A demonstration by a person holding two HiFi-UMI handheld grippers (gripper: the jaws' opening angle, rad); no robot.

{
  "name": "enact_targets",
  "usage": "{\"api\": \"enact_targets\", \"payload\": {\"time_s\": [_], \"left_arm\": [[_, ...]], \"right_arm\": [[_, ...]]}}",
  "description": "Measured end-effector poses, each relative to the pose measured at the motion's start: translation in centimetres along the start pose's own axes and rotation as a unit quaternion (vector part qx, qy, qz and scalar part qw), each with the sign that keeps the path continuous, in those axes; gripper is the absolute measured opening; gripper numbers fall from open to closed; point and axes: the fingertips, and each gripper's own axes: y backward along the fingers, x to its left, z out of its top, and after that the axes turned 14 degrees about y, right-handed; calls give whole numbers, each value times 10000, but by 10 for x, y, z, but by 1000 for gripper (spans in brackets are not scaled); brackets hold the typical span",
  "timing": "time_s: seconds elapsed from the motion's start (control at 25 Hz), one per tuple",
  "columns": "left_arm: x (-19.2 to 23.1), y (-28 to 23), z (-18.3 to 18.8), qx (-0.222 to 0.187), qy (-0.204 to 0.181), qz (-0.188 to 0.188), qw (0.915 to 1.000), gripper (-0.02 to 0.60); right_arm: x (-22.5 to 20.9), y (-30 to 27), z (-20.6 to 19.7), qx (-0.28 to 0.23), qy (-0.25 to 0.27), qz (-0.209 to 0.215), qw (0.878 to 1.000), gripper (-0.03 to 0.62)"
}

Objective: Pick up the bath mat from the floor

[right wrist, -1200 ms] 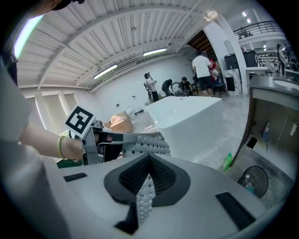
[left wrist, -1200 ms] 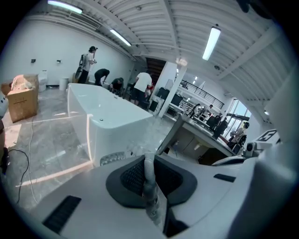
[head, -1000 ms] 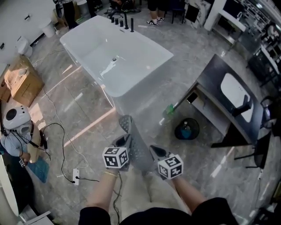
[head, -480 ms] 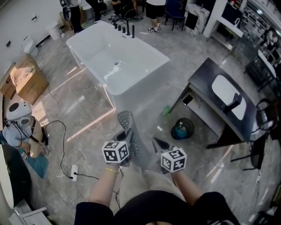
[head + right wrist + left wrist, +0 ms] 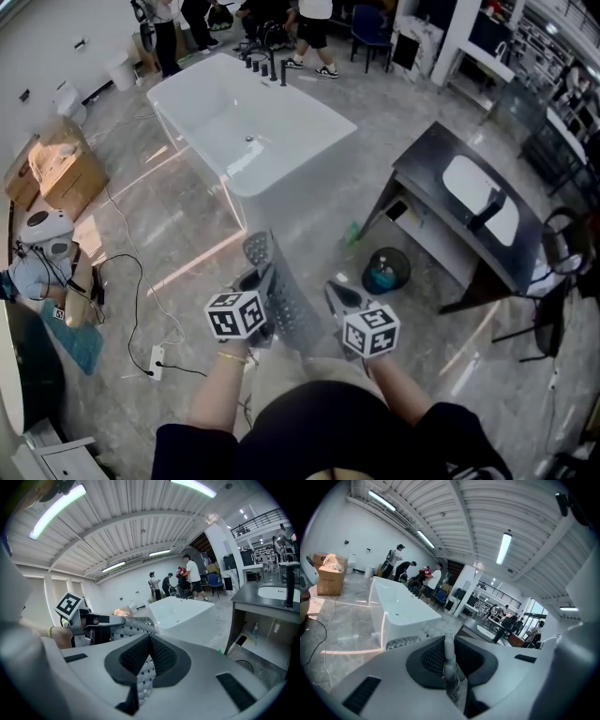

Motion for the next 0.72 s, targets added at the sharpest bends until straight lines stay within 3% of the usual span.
{"api": "enact_targets", "payload": {"time_s": [0.72], "left_arm": [[0, 32, -16, -161, 258, 58, 9995, 37]], "right_arm": [[7, 22, -10, -4, 89, 1, 10000, 11]]}}
